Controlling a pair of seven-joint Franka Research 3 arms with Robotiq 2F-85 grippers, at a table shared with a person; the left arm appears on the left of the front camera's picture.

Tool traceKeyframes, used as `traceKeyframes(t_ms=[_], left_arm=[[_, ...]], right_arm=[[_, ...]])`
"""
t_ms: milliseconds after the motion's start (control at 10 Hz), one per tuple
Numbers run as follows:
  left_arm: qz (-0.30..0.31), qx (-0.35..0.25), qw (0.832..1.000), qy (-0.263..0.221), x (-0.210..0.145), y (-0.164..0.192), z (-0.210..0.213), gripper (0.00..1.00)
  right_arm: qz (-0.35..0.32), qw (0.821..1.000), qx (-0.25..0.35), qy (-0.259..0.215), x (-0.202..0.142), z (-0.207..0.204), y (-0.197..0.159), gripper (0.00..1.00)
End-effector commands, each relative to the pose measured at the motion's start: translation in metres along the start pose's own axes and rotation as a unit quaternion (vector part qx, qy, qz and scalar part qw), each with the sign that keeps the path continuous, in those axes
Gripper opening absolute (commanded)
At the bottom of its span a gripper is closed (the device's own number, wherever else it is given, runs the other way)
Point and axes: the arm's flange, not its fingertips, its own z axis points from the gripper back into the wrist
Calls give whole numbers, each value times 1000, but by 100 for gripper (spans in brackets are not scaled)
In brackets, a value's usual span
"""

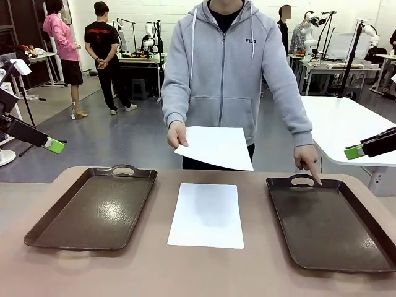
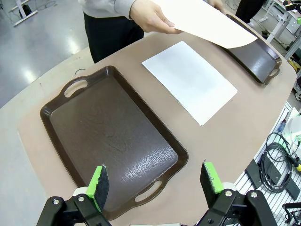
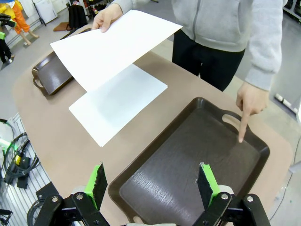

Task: Sort the A4 documents.
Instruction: Receive the A4 Paper.

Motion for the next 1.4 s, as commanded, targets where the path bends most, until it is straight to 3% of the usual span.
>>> traceKeyframes(t_ms=[0, 1300], left_arm=[[0, 1, 1000, -1, 0, 0, 0, 100], [0, 1, 1000, -1, 0, 0, 0, 100]], right_arm=[[-1, 1000, 4, -2, 0, -1, -1, 100], [0, 1000, 0, 0, 0, 0, 0, 100]])
